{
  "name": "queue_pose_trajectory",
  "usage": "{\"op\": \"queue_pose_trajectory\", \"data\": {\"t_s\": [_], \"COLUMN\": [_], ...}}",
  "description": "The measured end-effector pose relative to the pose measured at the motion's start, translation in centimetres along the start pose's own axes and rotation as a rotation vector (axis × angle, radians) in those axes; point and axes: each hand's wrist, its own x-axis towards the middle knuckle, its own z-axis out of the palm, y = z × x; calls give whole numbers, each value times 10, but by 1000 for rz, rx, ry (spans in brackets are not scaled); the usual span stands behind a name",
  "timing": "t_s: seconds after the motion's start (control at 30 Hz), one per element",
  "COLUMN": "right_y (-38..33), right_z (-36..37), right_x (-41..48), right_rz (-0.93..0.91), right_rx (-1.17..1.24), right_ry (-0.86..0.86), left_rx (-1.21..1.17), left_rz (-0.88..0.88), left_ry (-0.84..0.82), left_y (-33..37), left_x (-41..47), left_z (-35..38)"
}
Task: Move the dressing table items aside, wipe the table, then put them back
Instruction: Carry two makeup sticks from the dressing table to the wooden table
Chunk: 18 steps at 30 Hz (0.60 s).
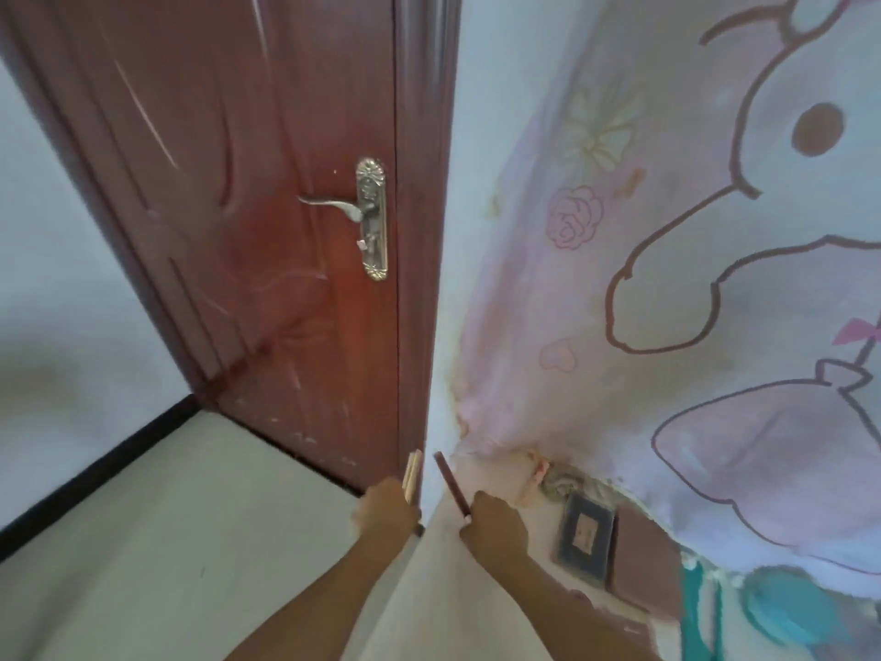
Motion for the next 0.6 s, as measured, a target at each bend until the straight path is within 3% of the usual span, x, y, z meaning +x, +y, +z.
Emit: {"op": "queue_pose_trajectory", "data": {"t_s": [0.33,0.6], "right_y": [-147,-288], "right_z": [-12,31], "right_x": [-60,-187], "right_rz": [-522,-966], "right_rx": [-50,-82], "right_ry": [35,-47], "left_rx": [-229,-353], "left_rz": [-375,-681], "left_ry": [412,727], "left_y": [-143,-296], "left_x": [-88,-227], "left_z": [-108,-158]}}
